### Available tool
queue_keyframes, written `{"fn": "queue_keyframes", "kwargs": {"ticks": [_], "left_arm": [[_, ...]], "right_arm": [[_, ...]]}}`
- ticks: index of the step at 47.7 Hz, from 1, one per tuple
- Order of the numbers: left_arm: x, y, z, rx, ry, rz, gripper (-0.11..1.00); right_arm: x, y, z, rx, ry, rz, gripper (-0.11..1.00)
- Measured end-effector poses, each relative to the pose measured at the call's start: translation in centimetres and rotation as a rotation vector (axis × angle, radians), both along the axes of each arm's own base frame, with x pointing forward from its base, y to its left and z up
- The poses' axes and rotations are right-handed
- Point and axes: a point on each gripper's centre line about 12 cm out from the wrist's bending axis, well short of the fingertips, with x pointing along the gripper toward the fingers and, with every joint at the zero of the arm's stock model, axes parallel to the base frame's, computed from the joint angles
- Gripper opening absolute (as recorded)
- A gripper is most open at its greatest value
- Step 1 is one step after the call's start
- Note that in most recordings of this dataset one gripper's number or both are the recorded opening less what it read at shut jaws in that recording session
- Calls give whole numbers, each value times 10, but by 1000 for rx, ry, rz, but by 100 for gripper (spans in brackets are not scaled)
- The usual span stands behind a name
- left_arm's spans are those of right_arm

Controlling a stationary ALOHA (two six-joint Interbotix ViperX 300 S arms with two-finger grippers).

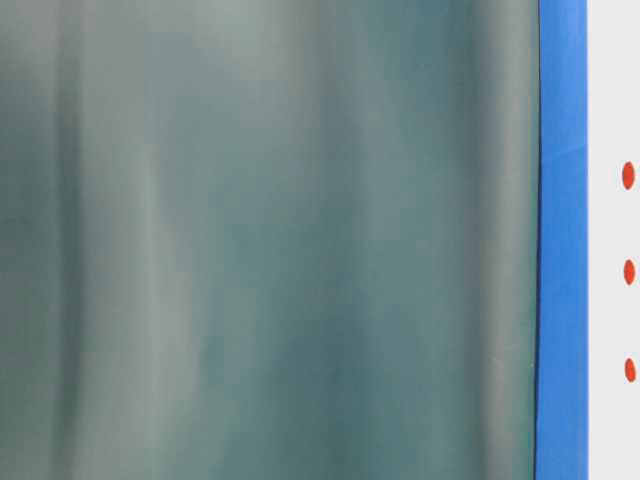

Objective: Touch the tip of the soldering iron to the tip of the solder at the mark.
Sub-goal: 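Close left gripper on solder wire, right gripper on iron handle, then lift both tools and carry them up over the red-dot strip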

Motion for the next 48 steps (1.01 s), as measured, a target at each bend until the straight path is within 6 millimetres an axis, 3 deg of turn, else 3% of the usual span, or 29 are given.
{"fn": "queue_keyframes", "kwargs": {"ticks": [15, 35, 48], "left_arm": [[18, 63, -1, 33, 65, 188, 2], [26, 141, 0, 114, 76, 326, 2], [24, 168, 0, 140, 85, 374, 2]], "right_arm": [[8, -41, 4, -39, 70, -109, 6], [18, -105, 7, -122, 70, -273, 6], [26, -132, 4, -157, 110, -332, 6]]}}
